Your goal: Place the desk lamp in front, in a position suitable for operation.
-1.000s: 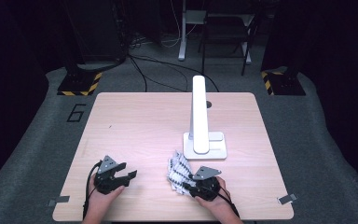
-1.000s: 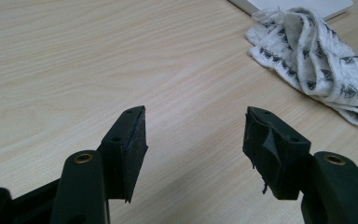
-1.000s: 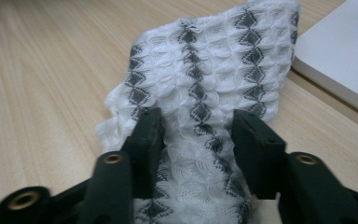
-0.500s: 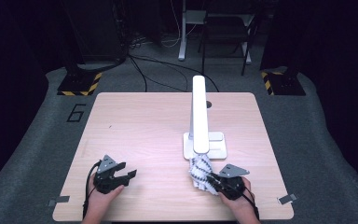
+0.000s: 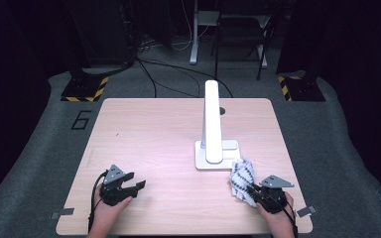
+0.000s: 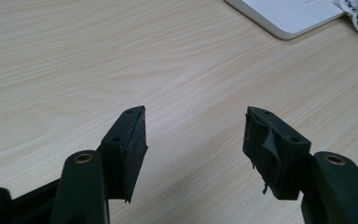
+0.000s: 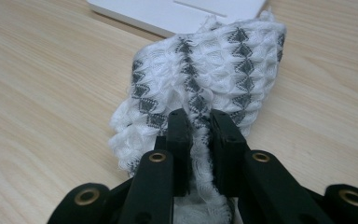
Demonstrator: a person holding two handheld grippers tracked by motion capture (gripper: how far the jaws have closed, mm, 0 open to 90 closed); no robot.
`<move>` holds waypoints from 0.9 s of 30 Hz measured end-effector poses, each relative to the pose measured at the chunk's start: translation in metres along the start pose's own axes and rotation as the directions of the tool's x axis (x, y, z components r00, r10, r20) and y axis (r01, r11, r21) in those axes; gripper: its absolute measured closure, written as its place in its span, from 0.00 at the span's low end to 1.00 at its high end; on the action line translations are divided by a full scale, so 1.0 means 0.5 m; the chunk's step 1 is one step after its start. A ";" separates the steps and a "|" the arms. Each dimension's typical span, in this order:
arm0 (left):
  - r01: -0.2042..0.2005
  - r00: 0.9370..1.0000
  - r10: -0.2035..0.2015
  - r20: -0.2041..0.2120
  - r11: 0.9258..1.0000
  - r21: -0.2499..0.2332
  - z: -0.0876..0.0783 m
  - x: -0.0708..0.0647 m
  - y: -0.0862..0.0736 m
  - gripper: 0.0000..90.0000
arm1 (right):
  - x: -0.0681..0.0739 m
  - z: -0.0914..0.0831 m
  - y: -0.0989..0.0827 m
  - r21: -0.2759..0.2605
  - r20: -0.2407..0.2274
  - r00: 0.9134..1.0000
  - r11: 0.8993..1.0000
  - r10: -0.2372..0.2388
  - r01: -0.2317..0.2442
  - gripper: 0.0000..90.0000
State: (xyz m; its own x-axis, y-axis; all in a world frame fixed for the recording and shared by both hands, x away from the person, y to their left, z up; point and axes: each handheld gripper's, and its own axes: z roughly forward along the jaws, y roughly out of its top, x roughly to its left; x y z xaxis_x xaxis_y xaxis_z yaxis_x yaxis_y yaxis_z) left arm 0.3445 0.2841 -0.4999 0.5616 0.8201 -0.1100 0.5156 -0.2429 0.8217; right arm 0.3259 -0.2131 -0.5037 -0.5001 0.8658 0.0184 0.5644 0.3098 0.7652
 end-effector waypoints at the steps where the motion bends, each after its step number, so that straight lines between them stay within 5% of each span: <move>1: -0.001 1.000 0.001 -0.002 1.000 -0.002 -0.001 0.000 0.000 0.44 | -0.005 -0.002 -0.003 0.001 0.003 1.000 1.000 0.006 -0.006 0.88; 18: 0.006 1.000 -0.007 -0.005 1.000 -0.009 -0.003 0.002 0.000 0.44 | -0.053 -0.030 -0.025 0.000 0.101 0.990 0.995 0.097 -0.098 0.88; 21: 0.001 1.000 -0.001 -0.005 1.000 -0.008 -0.002 0.002 0.000 0.44 | -0.059 -0.034 -0.029 -0.015 0.097 0.987 0.992 0.130 -0.129 0.80; 27: -0.002 1.000 0.002 0.000 1.000 0.002 -0.001 0.001 -0.001 0.44 | -0.040 -0.038 -0.016 -0.073 0.110 0.988 0.992 0.109 -0.102 0.65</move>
State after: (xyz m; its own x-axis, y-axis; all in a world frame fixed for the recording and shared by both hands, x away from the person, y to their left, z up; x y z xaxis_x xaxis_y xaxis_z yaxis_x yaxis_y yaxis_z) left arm 0.3441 0.2848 -0.4999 0.5627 0.8196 -0.1079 0.5156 -0.2459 0.8208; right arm 0.3189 -0.2404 -0.4978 -0.3602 0.9324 0.0309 0.5630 0.1909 0.8041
